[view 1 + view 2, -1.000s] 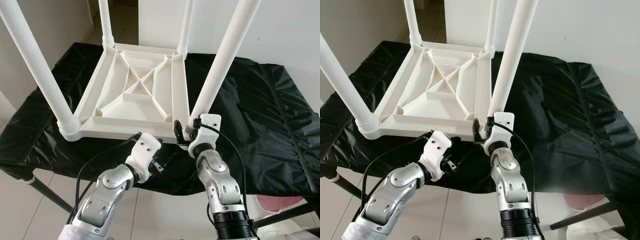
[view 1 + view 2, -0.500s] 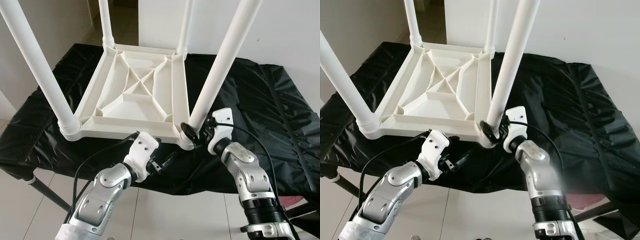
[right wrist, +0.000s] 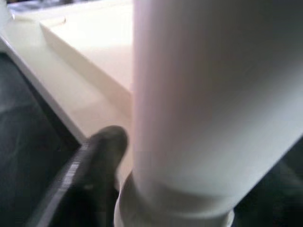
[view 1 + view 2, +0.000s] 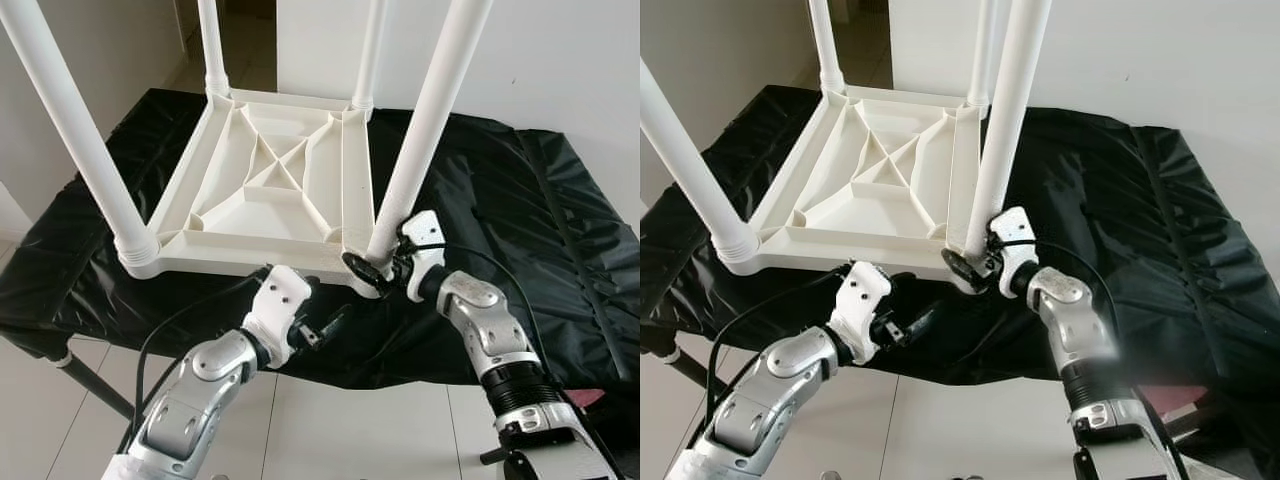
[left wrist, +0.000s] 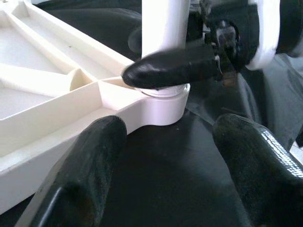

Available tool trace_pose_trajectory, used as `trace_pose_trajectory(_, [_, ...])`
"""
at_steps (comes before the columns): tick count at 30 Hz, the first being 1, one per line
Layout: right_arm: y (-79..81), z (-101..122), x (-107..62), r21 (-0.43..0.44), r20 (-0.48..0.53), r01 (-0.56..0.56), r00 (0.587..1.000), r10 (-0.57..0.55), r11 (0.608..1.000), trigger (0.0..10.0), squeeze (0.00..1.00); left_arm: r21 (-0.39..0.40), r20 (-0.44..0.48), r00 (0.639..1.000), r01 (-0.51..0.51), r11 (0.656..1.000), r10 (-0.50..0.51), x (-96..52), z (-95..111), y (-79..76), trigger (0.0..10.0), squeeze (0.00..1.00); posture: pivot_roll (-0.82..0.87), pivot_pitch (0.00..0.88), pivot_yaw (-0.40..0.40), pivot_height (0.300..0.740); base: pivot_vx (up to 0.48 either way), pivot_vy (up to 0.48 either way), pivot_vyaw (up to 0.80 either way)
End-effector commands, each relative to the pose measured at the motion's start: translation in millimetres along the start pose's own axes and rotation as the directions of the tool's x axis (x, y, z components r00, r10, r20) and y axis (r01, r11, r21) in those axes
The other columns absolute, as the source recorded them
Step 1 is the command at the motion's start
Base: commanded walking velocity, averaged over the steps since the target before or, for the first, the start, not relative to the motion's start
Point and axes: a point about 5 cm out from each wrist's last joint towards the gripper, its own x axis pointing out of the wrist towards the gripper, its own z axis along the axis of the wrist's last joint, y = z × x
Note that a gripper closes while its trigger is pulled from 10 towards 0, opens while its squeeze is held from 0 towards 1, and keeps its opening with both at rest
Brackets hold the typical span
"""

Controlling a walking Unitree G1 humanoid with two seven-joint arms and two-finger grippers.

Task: Building children table

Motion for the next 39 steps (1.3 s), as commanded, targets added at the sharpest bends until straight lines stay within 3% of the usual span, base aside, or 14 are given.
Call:
trace_pose_trajectory(1, [3.8, -5, 1.5, -0.011, -0.02, -0.032, 0.999, 0.031, 0.999, 0.0, 0.0, 0.024, 0.004, 0.999, 0.053, 0.998, -0.053, -0.6, 1, -1.0, 10.0, 0.0, 0.04, 0.089, -0.035, 0.74, 0.0, 0.0, 0.0])
trace_pose_trajectory(10, [4.3, -9, 2.3, -0.024, -0.027, -0.03, 0.999, 0.029, 0.999, 0.0, 0.0, 0.02, 0.007, 0.999, 0.032, 0.999, -0.032, -3.1, 2, -0.5, 10.0, 0.0, 0.05, 0.092, -0.038, 0.74, 0.0, 0.0, 0.0])
trace_pose_trajectory(11, [3.8, -8, 3.1, 0.014, -0.014, -0.011, 1.0, 0.011, 1.0, 10.0, 0.0, 0.014, 0.004, 0.999, 0.033, 0.999, -0.033, -3.5, 2, -1.4, 10.0, 0.0, 0.05, 0.091, -0.039, 0.74, 0.0, 0.0, 0.0])
trace_pose_trajectory(15, [5.4, -6, 3.6, 0.077, 0.008, 0.021, 1.0, -0.021, 0.997, 10.0, 0.0, 0.011, 0.001, 0.999, 0.034, 0.999, -0.034, -3.6, 1, -3.8, 10.0, 0.0, 0.05, 0.096, -0.038, 0.74, 0.0, 0.0, 0.0])
trace_pose_trajectory(19, [9.9, -7, 3.4, 0.087, -0.006, 0.078, 0.997, -0.077, 0.993, 10.0, 0.0, -0.043, -0.008, 1.0, -0.018, 0.999, 0.018, -1.9, -1, -0.1, 10.0, 0.0, 0.04, 0.104, -0.037, 0.74, 0.0, 0.0, 0.0])
trace_pose_trajectory(20, [10.7, -9, 3.7, 0.103, -0.028, 0.135, 0.991, -0.133, 0.986, 10.0, 0.0, -0.052, -0.011, 0.999, -0.053, 0.997, 0.053, -1.0, -2, 4.1, 10.0, 0.0, 0.04, 0.105, -0.037, 0.74, 0.0, 0.0, 0.0])
trace_pose_trajectory(24, [14.6, -13, 0.2, 0.166, -0.095, 0.368, 0.929, -0.357, 0.915, 10.0, 0.0, -0.058, -0.014, 0.997, -0.079, 0.995, 0.078, -1.1, -2, 9.1, 10.0, 0.0, 0.03, 0.107, -0.034, 0.74, 0.0, 0.0, 0.0])
trace_pose_trajectory(26, [16.2, -15, -1.5, 0.171, -0.107, 0.409, 0.912, -0.395, 0.896, 10.0, 0.0, -0.062, -0.019, 0.997, -0.075, 0.995, 0.073, -1.4, -2, 8.3, 10.0, 0.0, 0.03, 0.107, -0.034, 0.74, 0.0, 0.0, 0.0])
trace_pose_trajectory(30, [31.3, -23, -10.0, 0.219, -0.18, 0.594, 0.804, -0.567, 0.774, 10.0, 0.0, -0.054, -0.03, 0.997, -0.067, 0.996, 0.066, -2.4, -4, 8.1, 10.0, 0.0, 0.03, 0.109, -0.031, 0.74, 0.0, 0.0, 0.0])
trace_pose_trajectory(32, [35.5, -22, -11.9, 0.215, -0.185, 0.623, 0.782, -0.595, 0.752, 10.0, 0.0, -0.065, -0.036, 0.997, -0.068, 0.996, 0.065, -2.2, -4, 8.7, 10.0, 0.0, 0.03, 0.109, -0.031, 0.74, 0.0, 0.0, 0.0])
trace_pose_trajectory(35, [49.9, -21, -15.2, 0.198, -0.196, 0.718, 0.696, -0.69, 0.668, 10.0, 0.0, -0.039, -0.025, 0.997, -0.07, 0.997, 0.07, -2.7, -2, 10.2, 10.0, 0.0, 0.03, 0.116, -0.021, 0.74, 0.0, 0.0, 0.0])
trace_pose_trajectory(39, [56.2, -21, -13.7, 0.218, -0.208, 0.727, 0.687, -0.697, 0.651, 10.0, 0.0, -0.03, -0.023, 0.997, -0.069, 0.997, 0.069, -2.9, -2, 10.6, 10.0, 0.0, 0.03, 0.116, -0.019, 0.74, 0.0, 0.0, 0.0])
